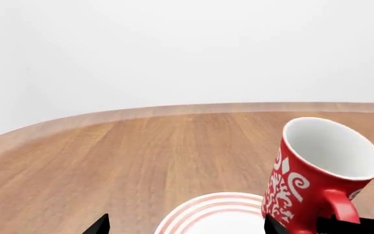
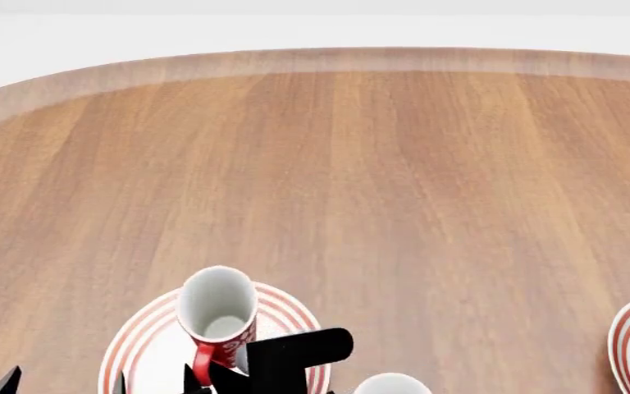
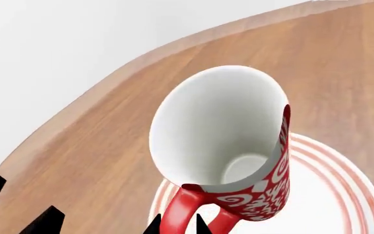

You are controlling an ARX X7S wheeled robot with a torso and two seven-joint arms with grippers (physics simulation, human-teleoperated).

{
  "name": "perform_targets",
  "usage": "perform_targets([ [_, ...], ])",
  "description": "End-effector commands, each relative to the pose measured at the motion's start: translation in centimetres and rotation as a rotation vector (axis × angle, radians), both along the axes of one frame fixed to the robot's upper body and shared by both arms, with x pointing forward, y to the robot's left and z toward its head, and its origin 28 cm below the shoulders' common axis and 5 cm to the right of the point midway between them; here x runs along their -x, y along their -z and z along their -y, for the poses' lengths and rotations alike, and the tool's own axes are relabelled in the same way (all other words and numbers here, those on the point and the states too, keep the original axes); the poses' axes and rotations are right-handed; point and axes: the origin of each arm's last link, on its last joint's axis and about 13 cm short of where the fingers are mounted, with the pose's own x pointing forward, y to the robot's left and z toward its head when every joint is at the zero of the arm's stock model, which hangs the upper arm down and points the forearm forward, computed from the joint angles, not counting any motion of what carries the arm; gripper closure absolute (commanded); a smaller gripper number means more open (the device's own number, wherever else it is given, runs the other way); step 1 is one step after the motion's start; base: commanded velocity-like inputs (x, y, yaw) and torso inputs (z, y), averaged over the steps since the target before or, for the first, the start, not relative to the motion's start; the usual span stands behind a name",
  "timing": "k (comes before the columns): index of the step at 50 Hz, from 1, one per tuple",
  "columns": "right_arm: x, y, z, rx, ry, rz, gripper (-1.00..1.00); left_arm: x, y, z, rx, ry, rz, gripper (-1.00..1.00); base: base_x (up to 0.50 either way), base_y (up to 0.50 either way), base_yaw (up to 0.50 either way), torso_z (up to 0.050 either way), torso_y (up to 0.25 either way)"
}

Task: Put the red mug on the left plate.

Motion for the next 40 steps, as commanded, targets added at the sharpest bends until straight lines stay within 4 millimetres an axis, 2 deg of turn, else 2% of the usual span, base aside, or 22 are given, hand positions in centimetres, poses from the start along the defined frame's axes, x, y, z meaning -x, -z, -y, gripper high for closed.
perform_targets([
  [1,-1.0,0.9,-0.6,0.033,-0.034,-0.020,1.00,0.0,0.0,0.0,0.000,0.000,0.001,-1.00,0.00,0.00,0.00,0.000,0.000],
  [14,-2.3,1.3,-1.5,0.060,-0.055,-0.031,1.00,0.0,-0.1,-0.1,0.003,-0.004,0.004,-1.00,0.00,0.00,0.00,0.000,0.001],
  [24,-3.5,1.9,-1.6,0.084,-0.007,-0.033,1.00,0.0,-0.1,-0.2,0.006,-0.005,0.004,-1.00,0.00,0.00,0.00,0.000,0.000],
  [27,-2.8,1.0,-1.7,0.085,0.008,-0.008,1.00,0.0,-0.1,-0.2,0.007,-0.006,0.004,-1.00,0.00,0.00,0.00,0.000,0.000],
  [40,-2.8,1.0,-1.7,0.085,0.008,-0.008,1.00,0.0,-0.1,-0.2,0.007,-0.006,0.004,-1.00,0.00,0.00,0.00,0.000,0.000],
])
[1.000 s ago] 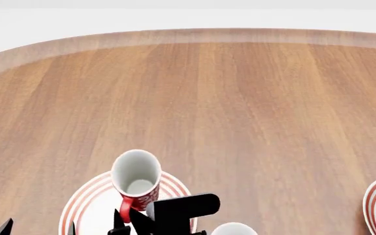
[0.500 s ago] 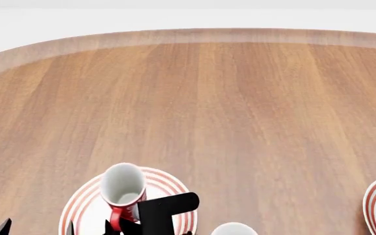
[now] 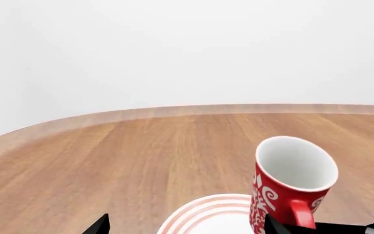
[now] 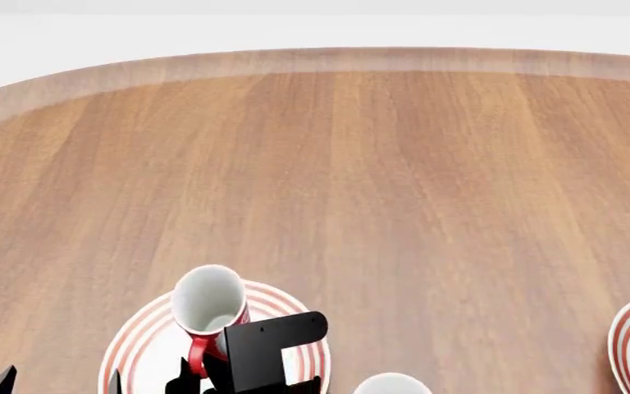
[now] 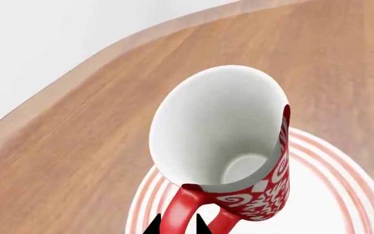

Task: Put the red mug on the left plate.

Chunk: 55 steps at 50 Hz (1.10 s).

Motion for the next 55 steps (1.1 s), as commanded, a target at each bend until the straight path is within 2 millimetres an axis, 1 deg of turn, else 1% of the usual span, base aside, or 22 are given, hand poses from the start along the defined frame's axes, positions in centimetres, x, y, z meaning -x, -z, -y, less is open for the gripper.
perform_targets([
  [1,-0.2,-0.4,-0.1,0.006,0.005,0.021,1.00,0.0,0.0,0.0,0.001,0.000,0.000,-1.00,0.00,0.00,0.00,0.000,0.000],
  [4,-0.2,-0.4,-0.1,0.006,0.005,0.021,1.00,0.0,0.0,0.0,0.001,0.000,0.000,-1.00,0.00,0.00,0.00,0.000,0.003],
  [12,-1.1,1.0,-0.4,0.019,0.003,0.011,1.00,0.0,0.0,0.0,0.001,0.001,0.002,-1.00,0.00,0.00,0.00,0.000,0.000],
  [22,-1.8,1.6,-0.6,0.017,0.001,-0.004,1.00,0.0,0.0,0.0,0.001,0.001,0.001,-1.00,0.00,0.00,0.00,0.000,0.000],
  [32,-1.8,1.8,-0.8,0.015,-0.013,-0.015,1.00,0.0,0.0,-0.1,0.003,0.000,0.002,-1.00,0.00,0.00,0.00,0.000,0.000],
  [55,-2.1,3.0,-1.2,0.008,-0.042,-0.050,1.00,0.1,-0.1,0.0,0.002,-0.001,0.003,-1.00,0.00,0.00,0.00,0.000,0.000],
])
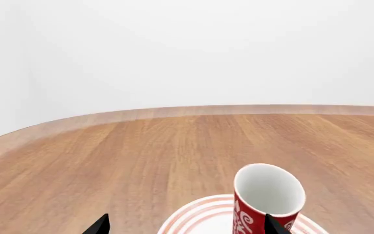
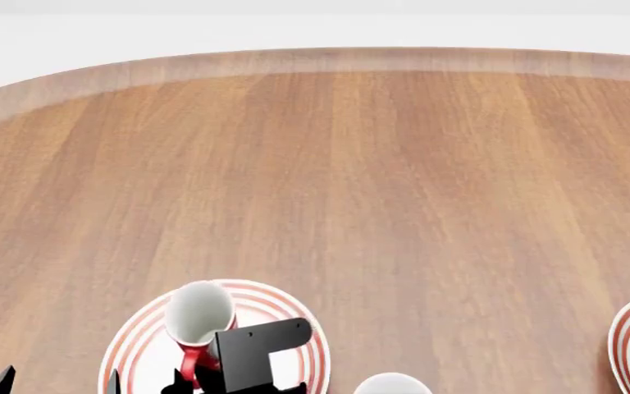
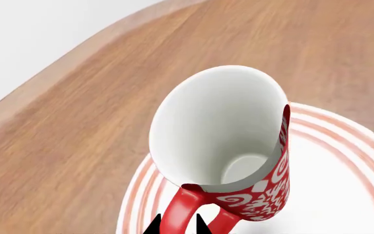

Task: Put the red mug on the left plate.

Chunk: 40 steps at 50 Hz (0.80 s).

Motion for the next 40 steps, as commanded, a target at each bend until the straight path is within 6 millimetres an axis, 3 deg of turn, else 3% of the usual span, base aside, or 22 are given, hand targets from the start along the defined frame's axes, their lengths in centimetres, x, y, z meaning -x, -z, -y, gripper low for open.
perform_targets([
  [1,-0.4,0.3,-0.1,0.006,-0.011,0.005,1.00,0.0,0.0,0.0,0.001,-0.001,0.001,-1.00,0.00,0.00,0.00,0.000,0.000],
  [40,-0.5,1.4,0.6,0.029,0.001,-0.035,1.00,0.0,-0.1,0.0,0.001,-0.002,0.001,-1.00,0.00,0.00,0.00,0.000,0.000],
])
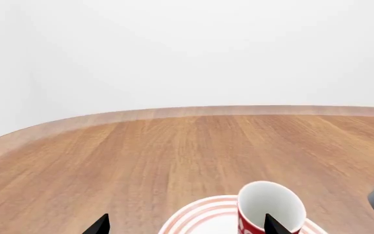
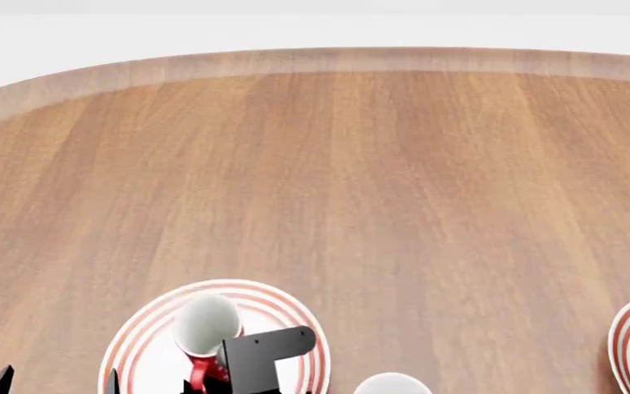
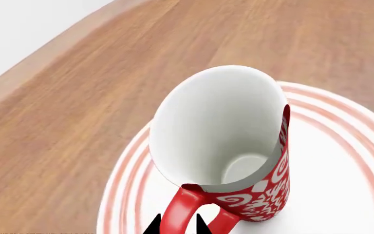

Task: Put the red mug on the left plate.

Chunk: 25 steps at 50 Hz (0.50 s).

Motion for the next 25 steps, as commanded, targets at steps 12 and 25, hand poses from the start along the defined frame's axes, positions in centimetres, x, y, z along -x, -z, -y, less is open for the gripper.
perform_targets([
  [12,-0.12,0.23,0.34,0.002,-0.003,-0.001,1.00,0.03,-0.01,0.06,-0.001,0.001,0.000,-1.00,0.00,0.00,0.00,0.000,0.000],
  [25,-0.23,0.22,0.46,0.004,0.005,-0.005,1.00,-0.06,-0.03,0.00,0.001,0.003,0.000,-1.00,0.00,0.00,0.00,0.000,0.001],
])
